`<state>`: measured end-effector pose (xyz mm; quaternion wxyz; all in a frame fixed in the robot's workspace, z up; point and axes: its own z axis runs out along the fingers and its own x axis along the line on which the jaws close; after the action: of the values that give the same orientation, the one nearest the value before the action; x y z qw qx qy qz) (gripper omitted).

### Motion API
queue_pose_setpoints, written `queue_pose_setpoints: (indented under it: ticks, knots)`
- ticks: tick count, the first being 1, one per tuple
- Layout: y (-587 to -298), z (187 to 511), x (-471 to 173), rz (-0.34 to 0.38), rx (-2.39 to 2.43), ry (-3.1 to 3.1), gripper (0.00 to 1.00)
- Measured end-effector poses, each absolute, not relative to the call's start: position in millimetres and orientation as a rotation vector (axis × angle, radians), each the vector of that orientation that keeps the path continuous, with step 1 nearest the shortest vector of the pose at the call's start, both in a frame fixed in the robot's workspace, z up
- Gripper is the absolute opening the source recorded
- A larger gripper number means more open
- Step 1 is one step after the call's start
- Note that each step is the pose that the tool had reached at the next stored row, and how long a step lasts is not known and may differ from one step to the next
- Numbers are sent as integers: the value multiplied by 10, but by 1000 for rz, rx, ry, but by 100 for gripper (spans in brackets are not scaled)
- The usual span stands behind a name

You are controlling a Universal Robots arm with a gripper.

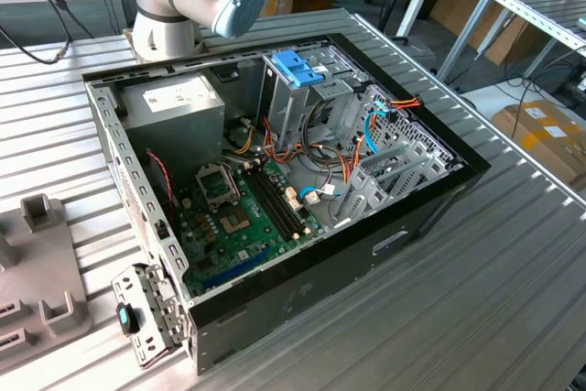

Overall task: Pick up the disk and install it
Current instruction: 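Pick up the disk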

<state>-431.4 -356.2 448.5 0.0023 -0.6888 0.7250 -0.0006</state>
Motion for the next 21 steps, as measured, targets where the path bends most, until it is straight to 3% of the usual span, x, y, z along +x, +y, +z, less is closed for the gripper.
queue_pose_setpoints:
  ticks: [21]
  knots:
    - [-3562, 4808, -4313, -2, -2161, 2274, 35]
